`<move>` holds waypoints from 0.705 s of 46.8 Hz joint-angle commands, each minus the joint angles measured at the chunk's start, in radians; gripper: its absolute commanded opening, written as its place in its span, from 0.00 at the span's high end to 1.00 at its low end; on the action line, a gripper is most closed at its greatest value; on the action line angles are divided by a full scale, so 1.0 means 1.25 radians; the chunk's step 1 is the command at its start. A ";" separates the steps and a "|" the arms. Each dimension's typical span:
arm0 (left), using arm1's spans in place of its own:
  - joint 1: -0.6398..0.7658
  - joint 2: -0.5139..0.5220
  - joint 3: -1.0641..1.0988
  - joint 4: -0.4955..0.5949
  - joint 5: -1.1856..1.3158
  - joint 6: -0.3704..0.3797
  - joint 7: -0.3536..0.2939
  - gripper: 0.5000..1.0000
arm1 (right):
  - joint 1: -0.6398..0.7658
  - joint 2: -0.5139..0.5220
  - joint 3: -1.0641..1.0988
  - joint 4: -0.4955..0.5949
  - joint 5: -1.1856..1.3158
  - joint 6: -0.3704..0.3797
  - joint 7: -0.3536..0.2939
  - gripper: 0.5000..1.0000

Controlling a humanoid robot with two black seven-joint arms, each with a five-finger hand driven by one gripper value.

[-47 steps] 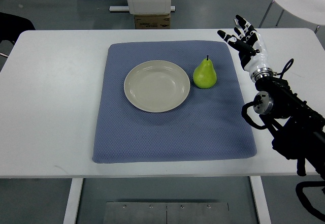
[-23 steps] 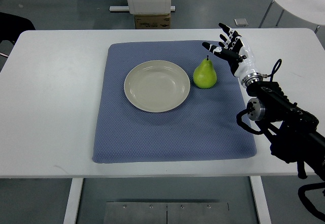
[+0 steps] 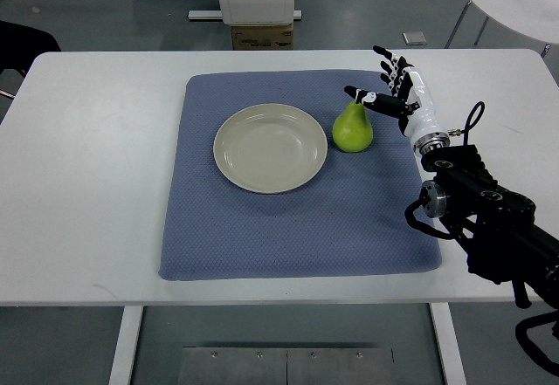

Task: Place pear on plate with right hand
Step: 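Move the right hand toward the green pear, fingers open, then close the right hand's fingers around the green pear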

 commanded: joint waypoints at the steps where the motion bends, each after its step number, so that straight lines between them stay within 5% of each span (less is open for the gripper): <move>1: 0.000 0.000 0.000 0.000 0.000 0.000 0.000 0.00 | 0.002 0.001 -0.009 0.002 0.000 -0.002 0.003 0.08; 33: 0.000 0.000 0.000 0.000 0.000 0.000 0.000 0.00 | 0.003 0.015 -0.096 -0.025 0.000 -0.024 0.019 0.08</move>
